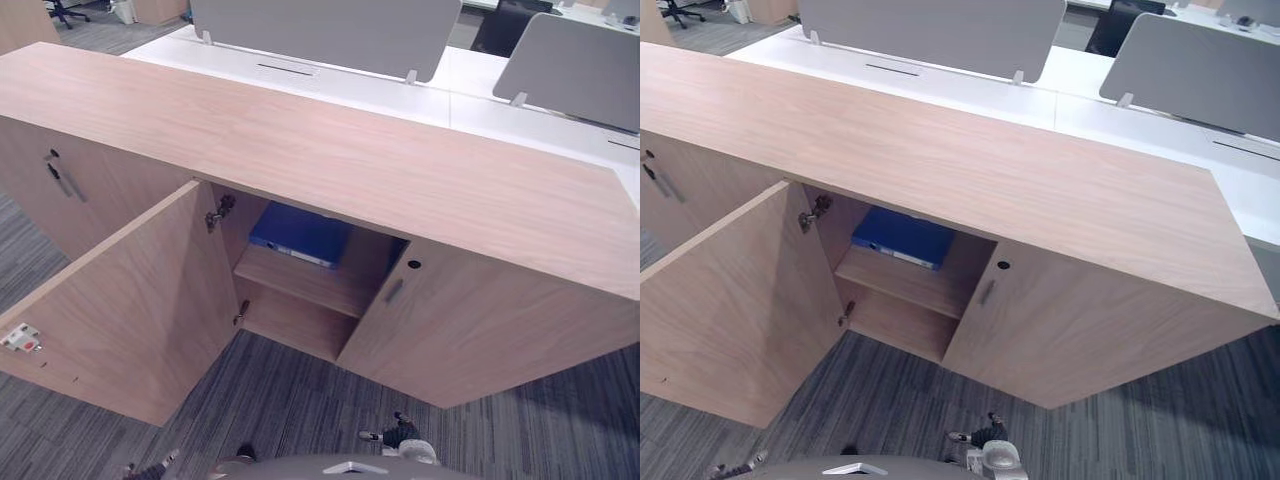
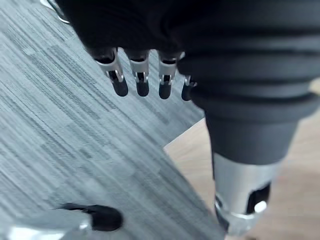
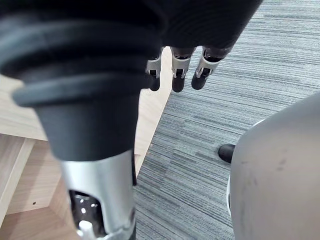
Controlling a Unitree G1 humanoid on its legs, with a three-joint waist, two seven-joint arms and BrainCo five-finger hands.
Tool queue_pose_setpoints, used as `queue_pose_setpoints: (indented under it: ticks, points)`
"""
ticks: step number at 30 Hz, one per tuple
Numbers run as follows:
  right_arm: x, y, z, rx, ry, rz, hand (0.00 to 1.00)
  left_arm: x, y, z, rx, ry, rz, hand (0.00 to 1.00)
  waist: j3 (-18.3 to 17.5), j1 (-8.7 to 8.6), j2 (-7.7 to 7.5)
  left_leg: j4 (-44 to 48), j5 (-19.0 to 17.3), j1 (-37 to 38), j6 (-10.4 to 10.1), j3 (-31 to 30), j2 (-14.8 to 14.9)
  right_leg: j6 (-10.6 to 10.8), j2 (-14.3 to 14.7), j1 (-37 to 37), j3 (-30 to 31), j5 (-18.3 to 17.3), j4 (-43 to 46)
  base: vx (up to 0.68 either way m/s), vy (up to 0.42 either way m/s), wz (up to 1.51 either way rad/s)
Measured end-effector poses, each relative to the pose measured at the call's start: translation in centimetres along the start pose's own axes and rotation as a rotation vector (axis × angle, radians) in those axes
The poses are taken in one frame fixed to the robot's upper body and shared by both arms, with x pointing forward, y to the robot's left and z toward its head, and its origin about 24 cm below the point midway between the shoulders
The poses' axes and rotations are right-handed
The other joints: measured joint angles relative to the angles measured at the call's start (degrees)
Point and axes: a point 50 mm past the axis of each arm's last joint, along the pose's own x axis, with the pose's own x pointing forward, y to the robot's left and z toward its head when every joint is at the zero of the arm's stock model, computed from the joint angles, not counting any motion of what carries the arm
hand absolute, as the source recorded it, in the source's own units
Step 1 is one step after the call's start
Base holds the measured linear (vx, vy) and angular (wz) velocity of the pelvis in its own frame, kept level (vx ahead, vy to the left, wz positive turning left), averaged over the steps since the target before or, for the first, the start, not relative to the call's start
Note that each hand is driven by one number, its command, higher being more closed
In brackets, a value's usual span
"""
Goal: Walk over to the cabinet, pick up the folder, carry it to the office cabinet, place the folder inside the office cabinet, then close the office cabinet door
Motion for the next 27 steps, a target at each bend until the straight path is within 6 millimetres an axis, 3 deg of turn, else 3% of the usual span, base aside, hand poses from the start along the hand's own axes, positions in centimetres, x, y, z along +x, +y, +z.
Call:
queue_pose_setpoints:
  ticks: [6,11,13,18,19,22,24,27]
  points:
    - [0.2,0.1,0.4,-0.051,-0.013,0.040,0.00,-0.2,-1.0,-0.6,0.250,0.002,-0.102,0.00,-0.2,-0.43,0.58,0.0,-0.8,-0.1,0.1,2.1,-0.1,0.2,0.0,-1.7,2.3,0.2,0.0,0.02,0.013,-0.19]
    - [0.4,-0.1,0.9,-0.109,-0.025,0.057,0.00,0.1,-1.1,0.1,0.322,-0.005,-0.103,0.00,-0.2,-0.61,1.29,0.0,-1.1,-0.2,0.3,2.6,-0.3,1.0,0.0,-1.7,2.7,0.7,-0.7,0.07,-0.003,-0.06]
    - [0.5,-0.4,1.3,-0.114,-0.034,0.050,0.00,0.4,-0.2,0.6,0.332,-0.015,-0.078,0.00,0.0,-0.70,1.64,0.1,-1.1,-0.1,0.2,2.6,-0.3,0.9,0.0,-1.6,2.7,0.7,-0.9,0.02,-0.008,-0.01]
    - [0.7,-0.7,2.1,-0.148,-0.058,0.049,0.00,1.9,6.6,2.6,0.280,-0.026,0.114,0.00,0.1,-0.87,2.05,0.0,-1.2,0.0,0.1,2.6,-0.1,0.9,0.2,-1.5,2.7,0.7,-0.9,-0.01,-0.025,0.00]
    - [0.7,-0.6,2.1,-0.156,-0.060,0.053,0.00,2.2,10.0,3.7,0.276,-0.038,0.208,0.00,0.1,-0.50,2.06,0.0,-1.2,0.0,0.1,2.5,-0.1,0.9,0.2,-1.4,2.5,0.8,-0.9,-0.04,-0.024,0.02]
    - [0.6,-0.1,2.2,-0.183,-0.067,0.070,0.00,2.1,14.4,6.0,0.283,-0.082,0.329,0.00,0.1,0.14,2.04,0.0,-1.2,0.0,0.1,2.4,-0.1,0.7,0.1,-1.4,2.4,0.8,-0.9,-0.05,-0.021,0.03]
    - [0.6,0.1,2.2,-0.190,-0.072,0.078,0.00,1.9,16.0,7.6,0.285,-0.123,0.381,0.00,0.2,0.53,2.08,0.0,-1.1,0.0,0.2,2.1,-0.2,0.7,0.0,-1.2,2.2,0.8,-0.8,-0.04,-0.013,0.05]
    - [0.5,0.4,2.1,-0.211,-0.077,0.090,0.00,1.9,16.5,9.0,0.293,-0.153,0.398,0.00,0.2,0.76,2.17,0.0,-1.1,0.0,0.2,1.6,-0.4,0.2,-0.1,-0.5,1.8,0.4,-0.8,-0.05,-0.016,0.09]
